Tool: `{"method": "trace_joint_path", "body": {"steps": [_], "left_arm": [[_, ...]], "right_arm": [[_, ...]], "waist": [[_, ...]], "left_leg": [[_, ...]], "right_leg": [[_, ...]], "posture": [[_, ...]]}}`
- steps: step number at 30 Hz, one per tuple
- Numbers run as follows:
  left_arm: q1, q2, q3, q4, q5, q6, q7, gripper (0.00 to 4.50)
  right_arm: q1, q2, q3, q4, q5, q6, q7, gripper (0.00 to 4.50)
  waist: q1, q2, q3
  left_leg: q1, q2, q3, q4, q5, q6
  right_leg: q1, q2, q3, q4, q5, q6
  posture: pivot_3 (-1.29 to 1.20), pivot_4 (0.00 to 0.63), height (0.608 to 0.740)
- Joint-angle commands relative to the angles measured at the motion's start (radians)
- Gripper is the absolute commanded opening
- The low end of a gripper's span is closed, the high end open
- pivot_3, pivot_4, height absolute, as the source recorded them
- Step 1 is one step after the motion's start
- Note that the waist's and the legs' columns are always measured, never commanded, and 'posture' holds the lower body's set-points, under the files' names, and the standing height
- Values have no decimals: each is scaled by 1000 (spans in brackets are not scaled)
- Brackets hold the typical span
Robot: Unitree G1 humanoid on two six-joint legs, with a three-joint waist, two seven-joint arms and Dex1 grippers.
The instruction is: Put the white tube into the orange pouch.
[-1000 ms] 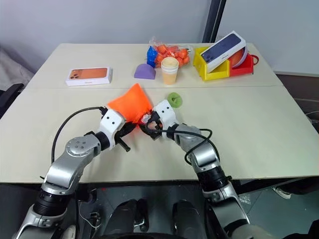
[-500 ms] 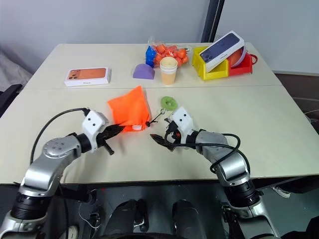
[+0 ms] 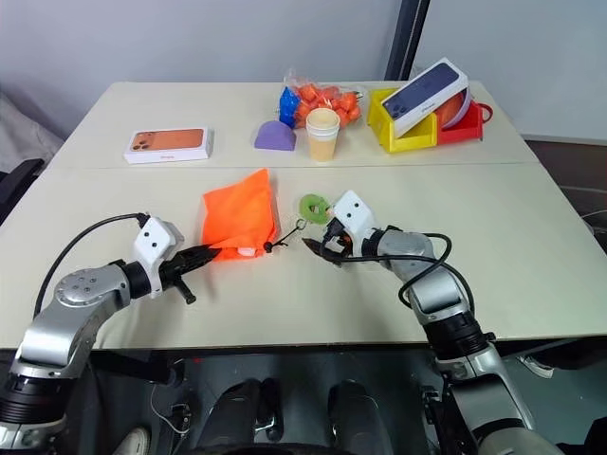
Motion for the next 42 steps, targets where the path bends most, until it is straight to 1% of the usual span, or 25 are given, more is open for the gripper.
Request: {"method": "trace_joint_path", "body": {"steps": [1,2,3,4,6,7,8,9,11,16,19,23,28,34,36,39,42], "left_arm": [[-18,-16,50,6,-81,18,-21,0],[-22,-19,52,12,-101,28,-31,0],[-25,-21,54,17,-120,39,-39,0],[-29,-23,58,22,-140,51,-45,0],[-40,-24,61,37,-172,77,-58,0],[-50,-24,61,47,-193,94,-67,0],[-56,-23,61,55,-207,105,-74,0],[-63,-21,61,64,-217,112,-80,0],[-83,-21,64,84,-238,134,-86,0],[-100,-13,59,102,-253,154,-101,0],[-94,-10,62,97,-256,155,-100,0],[-73,-9,75,81,-258,154,-87,0],[-16,4,84,57,-236,132,-71,0],[55,53,61,61,-170,59,-87,0],[60,57,53,68,-154,40,-88,0],[61,53,49,76,-142,28,-87,0],[62,52,48,82,-144,26,-98,0]], "right_arm": [[35,16,-13,-151,108,-3,82,3959],[51,19,-10,-183,128,21,89,3650],[64,22,-3,-208,136,38,89,3096],[75,26,10,-229,140,54,91,2678],[95,43,51,-255,129,68,82,1570],[101,60,87,-255,107,69,69,1127],[104,72,112,-253,89,69,58,528],[104,83,134,-245,71,65,50,24],[74,152,158,-176,57,75,8,24],[-16,275,204,2,-16,52,-66,24],[-56,320,207,82,-52,49,-108,24],[-83,348,192,150,-95,47,-169,24],[-49,306,176,65,-78,46,-127,24],[58,176,106,-171,36,71,7,24],[77,137,85,-213,59,80,30,24],[73,90,38,-213,57,69,24,24],[23,85,-5,-119,38,60,-15,24]], "waist": [[1,0,0],[1,0,0],[1,0,0],[1,0,0],[1,0,0],[1,0,0],[1,0,0],[0,0,0],[-2,0,0],[-9,0,0],[-13,0,0],[-20,0,0],[-23,0,0],[-23,0,0],[-23,0,0],[-23,0,0],[-25,0,0]], "left_leg": [[0,0,0,0,0,0],[0,0,0,0,0,0],[0,0,0,0,0,0],[0,0,0,0,0,0],[0,0,0,1,0,1],[0,0,0,1,-1,1],[0,0,-1,1,-1,0],[1,0,-1,1,-2,-1],[1,0,-1,1,-2,-1],[0,0,-1,1,0,-4],[0,0,-1,2,1,-6],[0,0,0,1,1,-6],[0,0,0,0,1,-7],[0,0,0,-1,1,-7],[0,0,-1,-1,0,-5],[1,0,-1,-2,-2,-3],[1,0,-1,-3,-1,-4]], "right_leg": [[0,0,0,0,0,1],[0,0,0,0,1,2],[0,0,0,0,1,2],[0,0,0,0,1,2],[1,0,0,0,1,2],[1,0,0,0,1,1],[1,0,0,0,0,0],[1,0,0,0,0,-1],[1,0,0,0,0,-1],[1,0,0,1,0,-1],[1,0,-1,1,1,1],[1,0,-1,1,2,2],[0,0,0,1,2,2],[0,-1,0,0,0,0],[-1,-1,0,0,0,-1],[-2,-1,0,-1,0,-2],[-4,-2,0,-1,-1,-5]], "posture": [[0,150,740],[0,150,740],[0,150,740],[0,150,740],[0,150,740],[0,150,740],[0,150,740],[0,150,740],[0,150,740],[0,150,740],[0,150,740],[0,150,740],[0,150,740],[0,150,740],[0,150,740],[0,150,740],[0,150,740]]}}
